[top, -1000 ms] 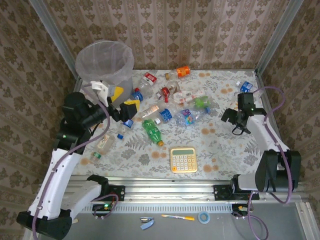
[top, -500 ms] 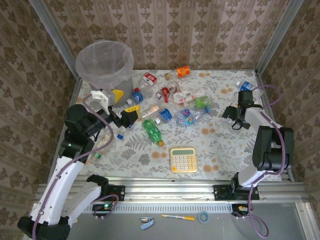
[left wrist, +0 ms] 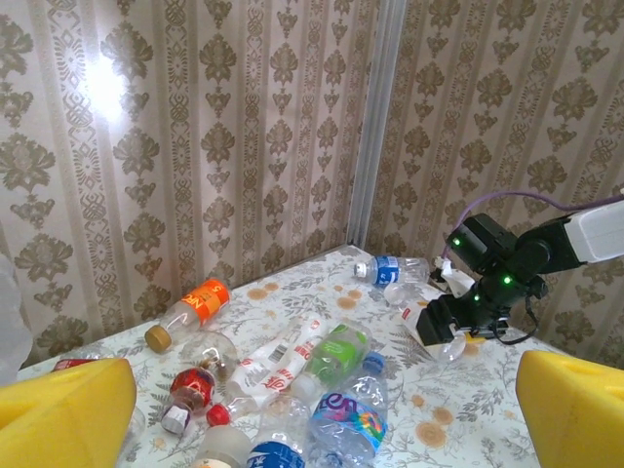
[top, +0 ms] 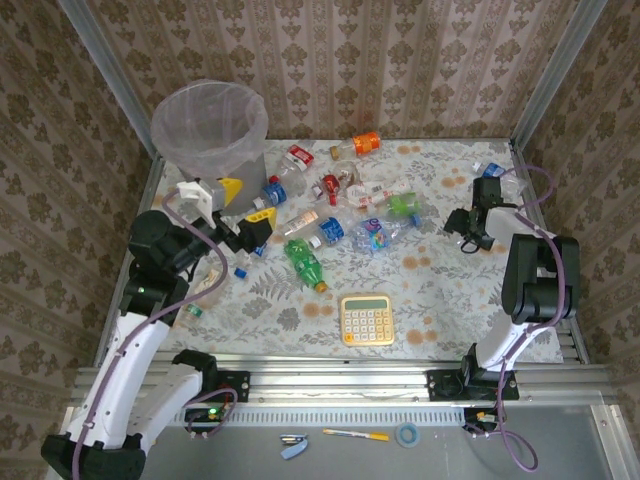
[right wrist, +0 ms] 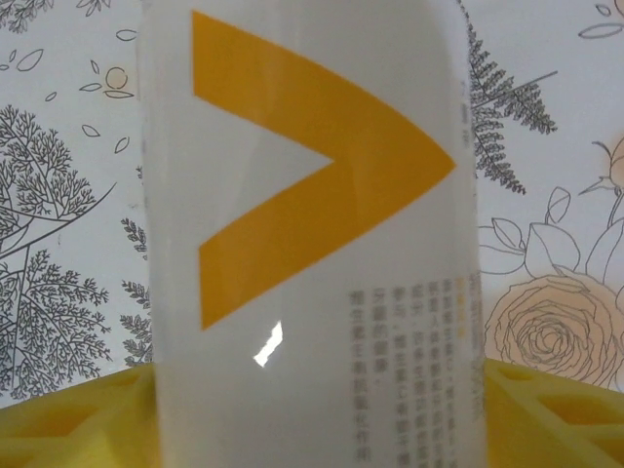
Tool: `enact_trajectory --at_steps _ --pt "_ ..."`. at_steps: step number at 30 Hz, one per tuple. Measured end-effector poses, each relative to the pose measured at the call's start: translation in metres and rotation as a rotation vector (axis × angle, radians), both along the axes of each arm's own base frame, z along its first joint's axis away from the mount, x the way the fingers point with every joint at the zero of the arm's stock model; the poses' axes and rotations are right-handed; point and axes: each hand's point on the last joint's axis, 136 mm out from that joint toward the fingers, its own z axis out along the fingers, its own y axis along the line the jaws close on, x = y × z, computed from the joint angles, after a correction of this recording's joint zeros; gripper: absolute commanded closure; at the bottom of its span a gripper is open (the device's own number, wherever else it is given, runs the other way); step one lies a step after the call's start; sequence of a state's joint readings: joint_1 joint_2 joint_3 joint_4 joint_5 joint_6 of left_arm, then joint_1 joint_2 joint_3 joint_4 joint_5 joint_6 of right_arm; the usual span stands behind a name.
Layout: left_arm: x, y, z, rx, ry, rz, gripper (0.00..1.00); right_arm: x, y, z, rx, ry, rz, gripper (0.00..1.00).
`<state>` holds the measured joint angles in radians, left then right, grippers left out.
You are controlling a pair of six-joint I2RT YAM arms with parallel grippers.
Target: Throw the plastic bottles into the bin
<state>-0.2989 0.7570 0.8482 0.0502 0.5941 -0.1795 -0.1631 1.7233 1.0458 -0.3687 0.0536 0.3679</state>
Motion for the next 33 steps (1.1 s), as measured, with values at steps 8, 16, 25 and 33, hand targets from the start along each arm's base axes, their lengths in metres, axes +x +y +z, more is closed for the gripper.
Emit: enact_trajectory --at_steps 8,16,25,33 --pt "-0.001 0.000 0.001 -0.011 0.004 -0.010 0.00 0.001 0.002 0.000 0.011 -0.010 -0.003 0.46" --pt "-0.002 -0.002 -0.003 -0.018 0.017 -0.032 0.00 -0.021 0.016 0.015 0.040 -0.066 0.000 0.52" --pt "0.002 -0.006 -0.007 -0.030 0.037 -0.050 0.00 -0.033 0.040 0.080 0.088 -0.280 0.055 0.52" --pt "0.009 -0.008 -0.019 -0.035 0.072 -0.049 0.00 -0.052 0.092 0.149 0.129 -0.501 0.222 0.53"
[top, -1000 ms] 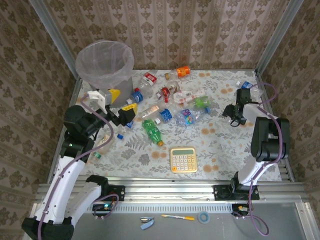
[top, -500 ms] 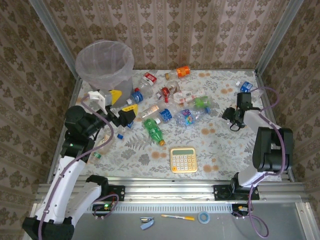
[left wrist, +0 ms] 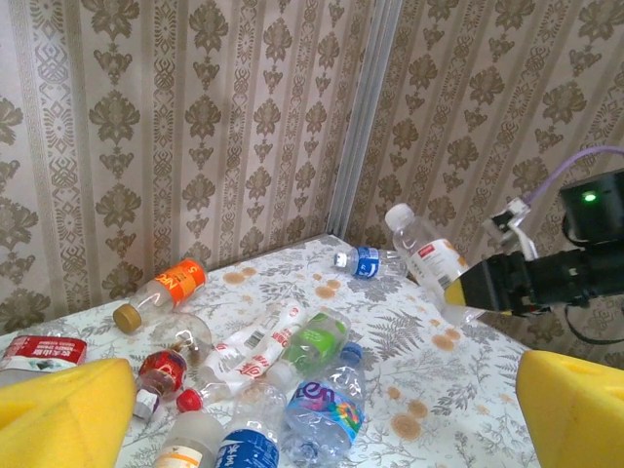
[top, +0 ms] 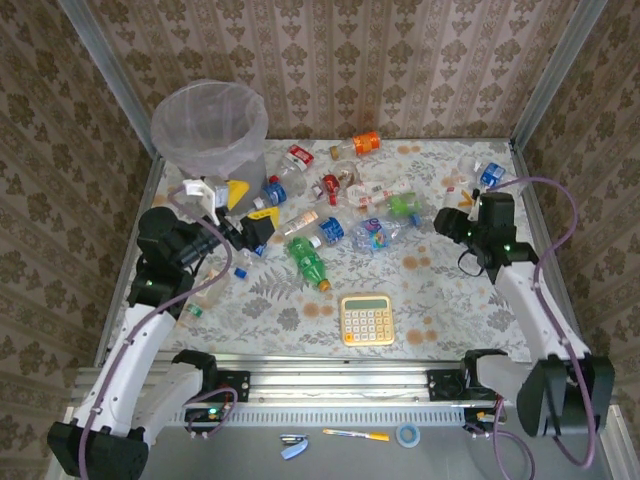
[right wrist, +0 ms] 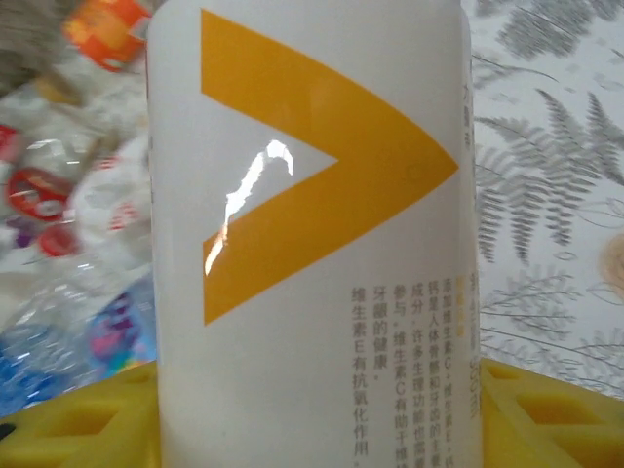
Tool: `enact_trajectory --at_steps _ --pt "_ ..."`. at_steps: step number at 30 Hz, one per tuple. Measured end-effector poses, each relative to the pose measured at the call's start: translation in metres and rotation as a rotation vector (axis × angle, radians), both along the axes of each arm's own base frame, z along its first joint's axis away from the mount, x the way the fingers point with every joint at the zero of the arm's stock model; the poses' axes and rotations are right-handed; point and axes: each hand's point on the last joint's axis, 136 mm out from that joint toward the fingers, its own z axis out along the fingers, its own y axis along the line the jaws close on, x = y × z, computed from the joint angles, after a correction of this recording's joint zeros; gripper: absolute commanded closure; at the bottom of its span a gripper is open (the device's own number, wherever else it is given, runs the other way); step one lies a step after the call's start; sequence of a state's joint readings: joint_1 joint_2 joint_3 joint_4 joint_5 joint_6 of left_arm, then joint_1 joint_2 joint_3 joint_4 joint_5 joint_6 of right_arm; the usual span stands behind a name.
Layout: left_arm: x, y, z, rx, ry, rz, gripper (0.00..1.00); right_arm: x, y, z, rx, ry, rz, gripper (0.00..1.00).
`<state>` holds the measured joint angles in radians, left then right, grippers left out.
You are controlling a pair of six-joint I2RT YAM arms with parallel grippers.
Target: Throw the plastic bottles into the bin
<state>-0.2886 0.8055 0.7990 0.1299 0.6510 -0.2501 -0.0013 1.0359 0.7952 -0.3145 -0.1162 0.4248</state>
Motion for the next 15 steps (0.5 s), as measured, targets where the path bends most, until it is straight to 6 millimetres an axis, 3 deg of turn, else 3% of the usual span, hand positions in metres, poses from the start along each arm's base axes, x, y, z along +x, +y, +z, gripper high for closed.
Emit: enact_trajectory --at_steps 6,15 --pt "0.000 -0.007 -0.002 -0.020 0.005 -0.030 0.00 -0.017 0.055 0.041 0.022 -0.138 0.176 0.54" --pt "-0.006 -0.029 -0.006 -0.028 0.017 -0.129 0.00 -0.043 0.143 0.063 0.044 -0.233 0.441 0.54"
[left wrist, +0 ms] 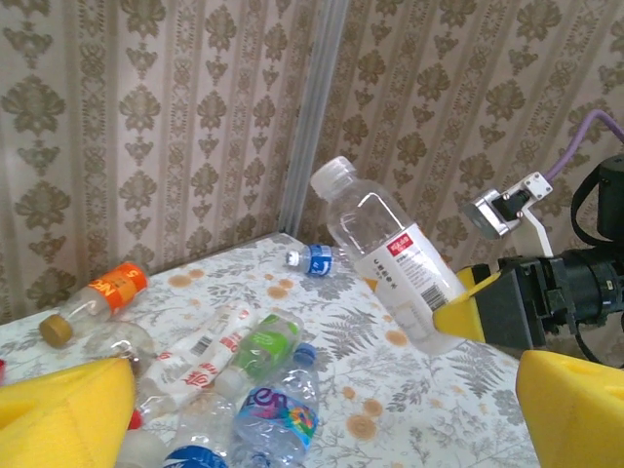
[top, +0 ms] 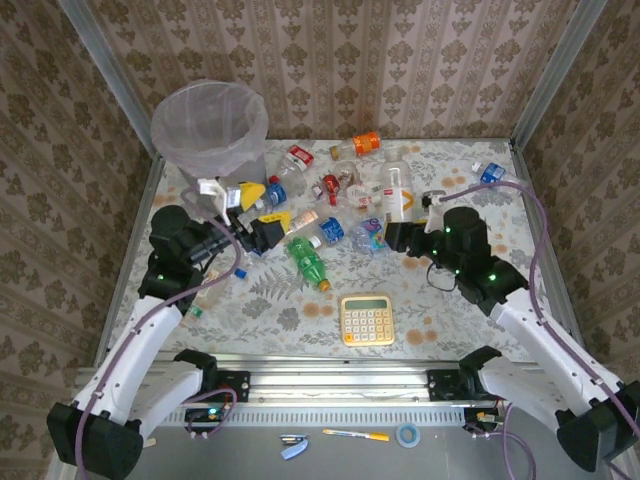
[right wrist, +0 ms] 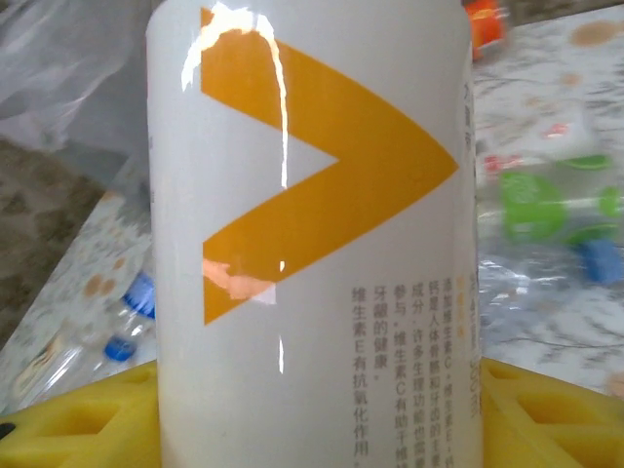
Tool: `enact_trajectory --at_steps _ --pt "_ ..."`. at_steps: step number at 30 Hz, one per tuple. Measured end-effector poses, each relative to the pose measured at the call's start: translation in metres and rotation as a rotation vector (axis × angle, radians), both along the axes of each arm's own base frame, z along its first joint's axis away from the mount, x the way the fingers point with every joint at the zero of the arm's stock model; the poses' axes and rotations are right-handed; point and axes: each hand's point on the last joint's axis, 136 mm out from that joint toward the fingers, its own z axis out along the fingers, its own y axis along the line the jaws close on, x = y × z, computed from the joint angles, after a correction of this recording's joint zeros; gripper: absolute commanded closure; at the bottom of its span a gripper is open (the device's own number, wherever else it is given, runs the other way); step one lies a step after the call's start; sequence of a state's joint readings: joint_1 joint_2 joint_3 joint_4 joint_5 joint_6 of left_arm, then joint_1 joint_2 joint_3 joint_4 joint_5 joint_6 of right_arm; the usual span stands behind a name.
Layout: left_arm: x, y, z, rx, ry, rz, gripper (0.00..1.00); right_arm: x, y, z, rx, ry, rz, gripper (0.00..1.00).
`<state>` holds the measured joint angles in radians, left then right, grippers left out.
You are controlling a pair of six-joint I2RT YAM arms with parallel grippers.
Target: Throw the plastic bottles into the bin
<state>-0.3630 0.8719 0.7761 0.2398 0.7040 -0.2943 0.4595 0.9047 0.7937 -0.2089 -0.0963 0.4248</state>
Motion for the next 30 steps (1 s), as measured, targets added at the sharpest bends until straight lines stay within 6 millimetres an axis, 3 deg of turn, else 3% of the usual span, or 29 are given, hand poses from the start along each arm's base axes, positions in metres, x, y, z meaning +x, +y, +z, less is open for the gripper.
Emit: enact_trajectory --at_steps 8,19,27,30 --pt "0.004 -0.018 -0.018 0.013 0.064 -0.053 0.00 -0.017 0.067 0.001 -0.033 -0.037 0.148 0.55" --pt "0.008 -0.033 -0.030 0.010 0.121 -0.090 0.00 -0.029 0.146 0.024 -0.035 -0.109 0.285 0.56" --pt "0.008 -0.035 -0.034 0.026 0.156 -0.094 0.00 -0.046 0.168 0.025 -0.043 -0.124 0.330 0.56" --pt "0.008 -0.036 -0.033 0.027 0.160 -0.103 0.05 -0.051 0.171 0.025 -0.047 -0.127 0.338 0.56"
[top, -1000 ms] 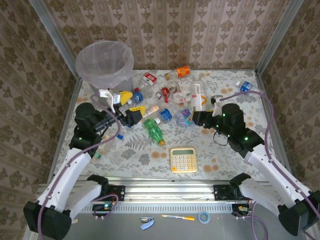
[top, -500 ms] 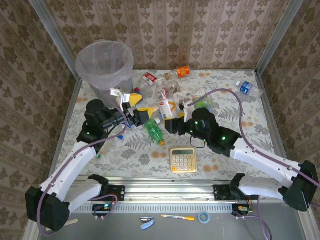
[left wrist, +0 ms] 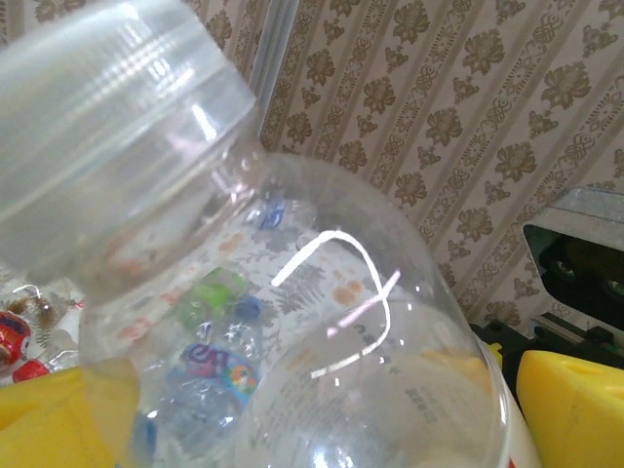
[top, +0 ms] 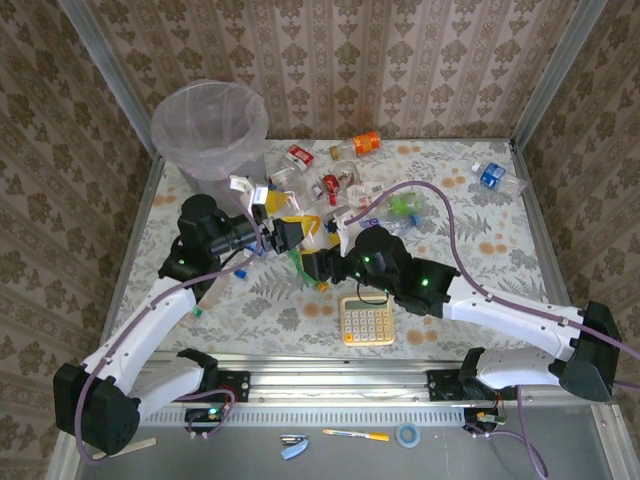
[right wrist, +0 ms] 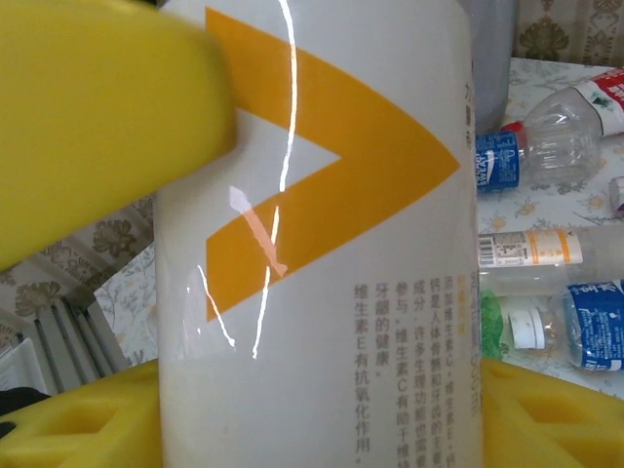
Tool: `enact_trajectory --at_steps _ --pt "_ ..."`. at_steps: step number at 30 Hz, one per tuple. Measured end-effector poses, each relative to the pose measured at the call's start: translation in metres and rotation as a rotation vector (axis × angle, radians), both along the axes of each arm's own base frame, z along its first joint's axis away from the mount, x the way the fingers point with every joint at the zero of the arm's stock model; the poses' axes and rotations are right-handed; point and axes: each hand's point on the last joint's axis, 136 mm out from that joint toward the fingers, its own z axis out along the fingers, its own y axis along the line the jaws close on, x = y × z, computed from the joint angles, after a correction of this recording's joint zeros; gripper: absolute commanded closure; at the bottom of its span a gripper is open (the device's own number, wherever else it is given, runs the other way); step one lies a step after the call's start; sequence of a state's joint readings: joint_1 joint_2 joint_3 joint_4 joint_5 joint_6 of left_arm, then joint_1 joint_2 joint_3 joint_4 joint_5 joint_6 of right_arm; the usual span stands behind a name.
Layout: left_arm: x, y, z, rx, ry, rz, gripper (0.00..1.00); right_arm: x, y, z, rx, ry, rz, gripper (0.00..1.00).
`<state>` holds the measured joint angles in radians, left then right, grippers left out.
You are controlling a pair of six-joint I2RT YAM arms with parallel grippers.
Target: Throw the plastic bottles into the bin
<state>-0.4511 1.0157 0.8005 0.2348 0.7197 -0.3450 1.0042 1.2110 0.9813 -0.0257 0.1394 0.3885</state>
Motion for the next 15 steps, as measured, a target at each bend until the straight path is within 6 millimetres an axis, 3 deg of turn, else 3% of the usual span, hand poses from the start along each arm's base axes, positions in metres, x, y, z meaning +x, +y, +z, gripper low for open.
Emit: enact_trajectory --at_steps 8,15 --pt "-0.0018 -0.0049 -0.0011 -0.013 0.037 -0.039 0.28 0.0002 -0.0012 -0.0034 -0.010 -0.001 -0.011 0.56" --pt "-0.0026 -0.0106 0.0036 -0.045 0.046 -0.070 0.40 0.0018 -0.0029 -0.0034 -0.014 -0.006 -0.025 0.53"
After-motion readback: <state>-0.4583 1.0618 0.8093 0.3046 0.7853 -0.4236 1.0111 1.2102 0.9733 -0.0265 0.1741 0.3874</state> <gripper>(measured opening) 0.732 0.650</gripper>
